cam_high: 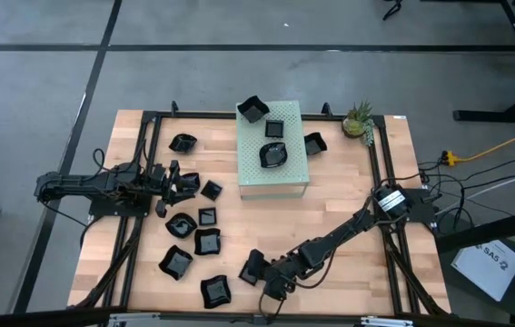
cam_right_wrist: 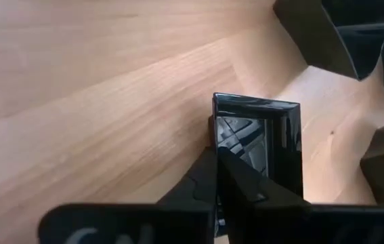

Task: Pick & Place Mini shaped plates
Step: Stack the black square plate on top of the black square plates on the shelf

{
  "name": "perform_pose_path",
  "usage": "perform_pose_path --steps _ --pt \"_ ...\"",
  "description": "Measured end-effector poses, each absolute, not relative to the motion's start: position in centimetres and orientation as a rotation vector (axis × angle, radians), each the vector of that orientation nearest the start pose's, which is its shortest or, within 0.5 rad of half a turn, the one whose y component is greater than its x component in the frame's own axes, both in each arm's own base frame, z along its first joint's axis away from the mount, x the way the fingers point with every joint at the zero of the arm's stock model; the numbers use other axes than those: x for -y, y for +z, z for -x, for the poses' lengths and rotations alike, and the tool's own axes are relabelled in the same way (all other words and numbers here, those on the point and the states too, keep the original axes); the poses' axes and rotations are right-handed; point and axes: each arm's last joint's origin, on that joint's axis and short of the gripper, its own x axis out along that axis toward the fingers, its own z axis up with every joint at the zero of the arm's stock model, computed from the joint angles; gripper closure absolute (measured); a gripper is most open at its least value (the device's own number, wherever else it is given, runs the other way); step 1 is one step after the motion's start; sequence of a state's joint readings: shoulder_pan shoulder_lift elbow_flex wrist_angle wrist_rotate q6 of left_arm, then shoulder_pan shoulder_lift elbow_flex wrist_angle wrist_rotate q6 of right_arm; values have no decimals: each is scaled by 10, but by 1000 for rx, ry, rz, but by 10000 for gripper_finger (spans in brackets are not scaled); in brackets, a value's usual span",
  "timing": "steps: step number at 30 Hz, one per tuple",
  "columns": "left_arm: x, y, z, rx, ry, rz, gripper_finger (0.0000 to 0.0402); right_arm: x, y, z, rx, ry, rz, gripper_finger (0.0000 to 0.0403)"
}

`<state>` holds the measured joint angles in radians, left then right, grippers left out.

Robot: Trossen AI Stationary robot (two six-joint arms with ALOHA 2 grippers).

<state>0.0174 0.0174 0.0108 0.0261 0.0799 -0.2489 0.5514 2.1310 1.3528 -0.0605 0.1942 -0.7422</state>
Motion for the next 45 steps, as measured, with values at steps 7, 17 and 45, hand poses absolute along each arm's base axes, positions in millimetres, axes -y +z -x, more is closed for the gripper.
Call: perform_pose_path --steps 7,17,45 --pt "1 168 -98 11 -64 248 249 -221 142 -368 -706 660 988 398" --pt "1 168 -98 11 -64 248 249 -211 206 -352 -655 669 769 399" --pt "1 168 -98 11 -64 248 249 -102 316 -347 -480 368 527 400"
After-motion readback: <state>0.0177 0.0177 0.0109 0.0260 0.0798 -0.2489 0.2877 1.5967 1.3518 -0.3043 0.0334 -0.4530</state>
